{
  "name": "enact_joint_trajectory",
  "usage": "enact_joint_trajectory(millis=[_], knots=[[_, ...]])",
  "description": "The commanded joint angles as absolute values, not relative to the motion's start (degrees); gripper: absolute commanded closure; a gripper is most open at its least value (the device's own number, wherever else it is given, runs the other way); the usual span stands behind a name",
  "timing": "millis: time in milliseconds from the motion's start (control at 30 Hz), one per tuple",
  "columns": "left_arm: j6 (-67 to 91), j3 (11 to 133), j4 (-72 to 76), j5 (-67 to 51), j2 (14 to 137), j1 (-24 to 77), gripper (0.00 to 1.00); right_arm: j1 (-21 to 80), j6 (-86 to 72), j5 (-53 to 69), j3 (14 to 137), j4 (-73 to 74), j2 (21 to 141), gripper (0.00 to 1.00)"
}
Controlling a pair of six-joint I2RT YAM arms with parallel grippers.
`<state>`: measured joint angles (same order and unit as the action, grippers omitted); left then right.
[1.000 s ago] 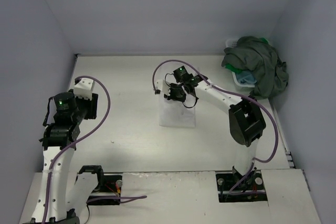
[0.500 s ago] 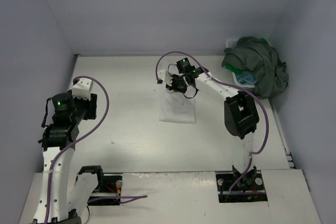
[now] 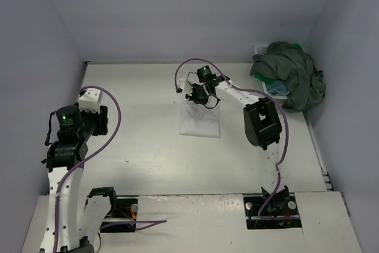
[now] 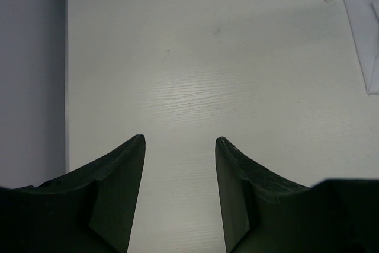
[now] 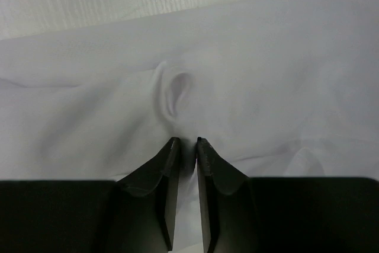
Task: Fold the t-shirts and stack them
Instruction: Fold the folded rectangular tshirt in 1/3 of the way
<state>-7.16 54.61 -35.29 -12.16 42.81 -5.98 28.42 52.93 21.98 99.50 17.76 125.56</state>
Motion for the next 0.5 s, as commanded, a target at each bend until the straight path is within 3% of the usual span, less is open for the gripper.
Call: enact_joint_trajectory(millis=[0, 167, 467], knots=[[-6.2, 55.7, -32.5, -13.9, 42.4, -6.7, 0.54, 27.9, 51.7, 21.7, 103.2, 15.1, 126.5, 0.83], [-6.1, 55.5, -32.8, -15.0, 41.8, -7.4, 0.54, 28.3, 48.4, 12.7, 99.7, 6.6, 126.9, 0.61], [-5.7, 55.5, -33.2, -17.1, 41.0, -8.6, 0.54, 28.9, 41.0, -5.7, 84.0, -15.6, 115.2, 0.57]])
